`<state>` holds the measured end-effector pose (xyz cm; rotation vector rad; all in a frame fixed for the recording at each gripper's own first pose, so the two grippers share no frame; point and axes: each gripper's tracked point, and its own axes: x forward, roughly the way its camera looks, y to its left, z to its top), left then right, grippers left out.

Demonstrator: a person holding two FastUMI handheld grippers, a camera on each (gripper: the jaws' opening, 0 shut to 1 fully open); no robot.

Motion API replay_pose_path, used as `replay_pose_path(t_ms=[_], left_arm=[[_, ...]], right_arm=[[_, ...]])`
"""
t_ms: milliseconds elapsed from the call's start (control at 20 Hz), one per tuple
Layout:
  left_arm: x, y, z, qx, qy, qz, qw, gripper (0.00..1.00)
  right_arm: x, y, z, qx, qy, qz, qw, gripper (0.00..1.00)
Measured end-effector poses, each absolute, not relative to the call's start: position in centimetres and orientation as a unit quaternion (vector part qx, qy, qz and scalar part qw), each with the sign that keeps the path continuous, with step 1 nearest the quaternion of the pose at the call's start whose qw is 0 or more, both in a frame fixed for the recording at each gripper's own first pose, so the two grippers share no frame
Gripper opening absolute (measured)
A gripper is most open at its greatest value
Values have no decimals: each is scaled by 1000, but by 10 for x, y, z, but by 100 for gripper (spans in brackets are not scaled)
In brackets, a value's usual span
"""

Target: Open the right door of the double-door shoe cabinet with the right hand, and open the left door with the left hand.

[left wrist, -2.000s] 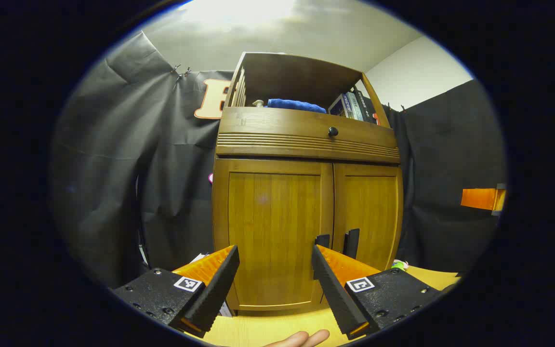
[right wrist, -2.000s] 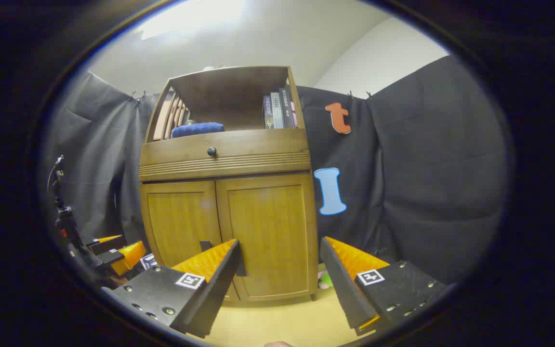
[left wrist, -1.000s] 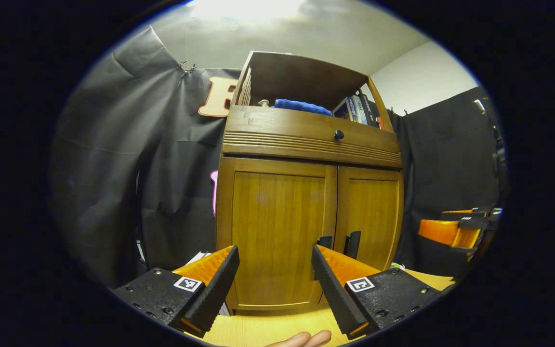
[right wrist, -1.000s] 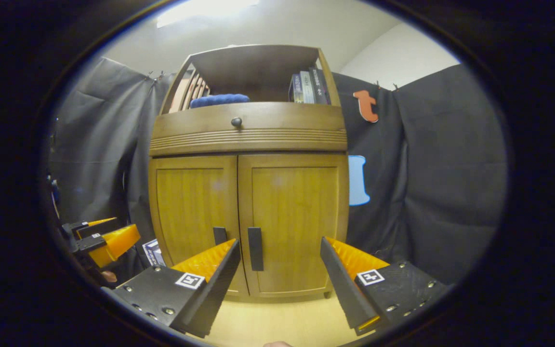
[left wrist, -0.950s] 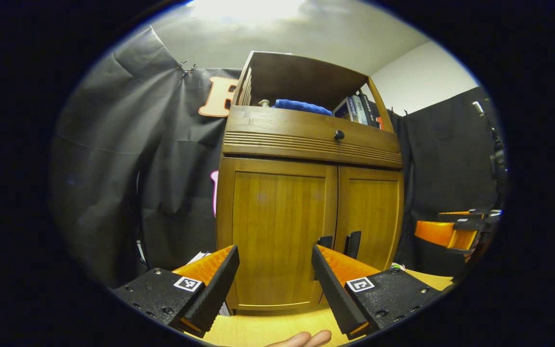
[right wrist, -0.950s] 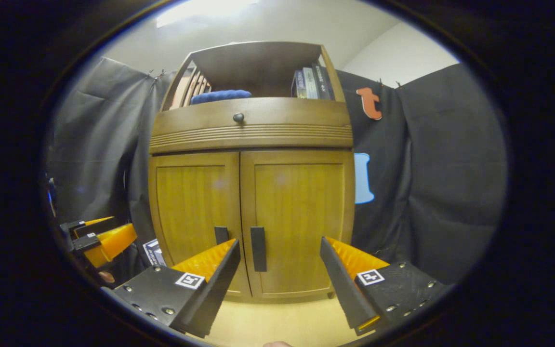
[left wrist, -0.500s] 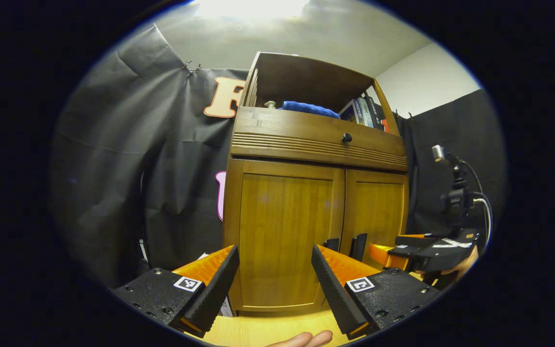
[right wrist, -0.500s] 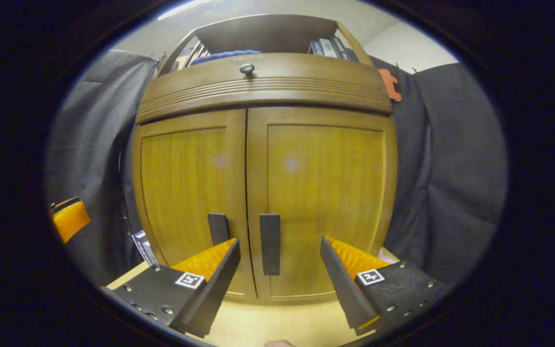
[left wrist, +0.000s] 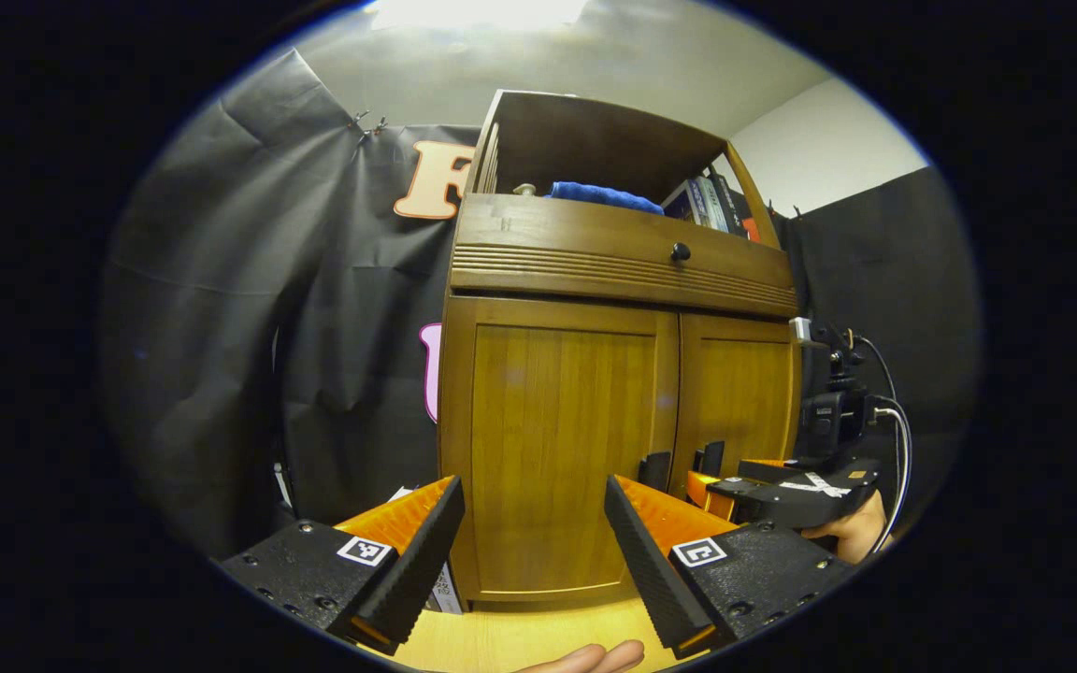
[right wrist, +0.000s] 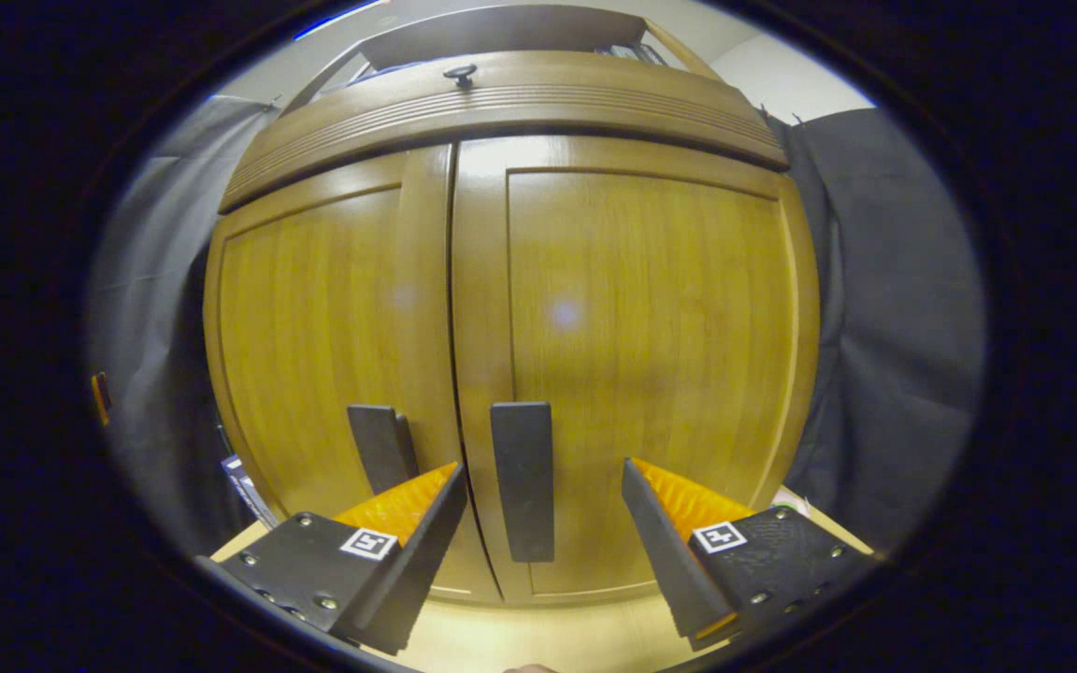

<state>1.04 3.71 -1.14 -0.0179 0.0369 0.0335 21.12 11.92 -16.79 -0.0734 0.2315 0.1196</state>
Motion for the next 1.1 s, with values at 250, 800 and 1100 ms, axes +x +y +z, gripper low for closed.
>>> replay_pose_path(t_ms=[250,800,1100], left_arm=[[21,46,-22,-5,37,30,999,93],[27,39,-29,-3,50,21,999,88],[26,38,-26,8,40,25,999,88]], right_arm=[[231,120,-158,-20,86,50,995,88],[232,134,-175,-28,115,83,989,27],[209,123,-167,-25,102,91,990,24]])
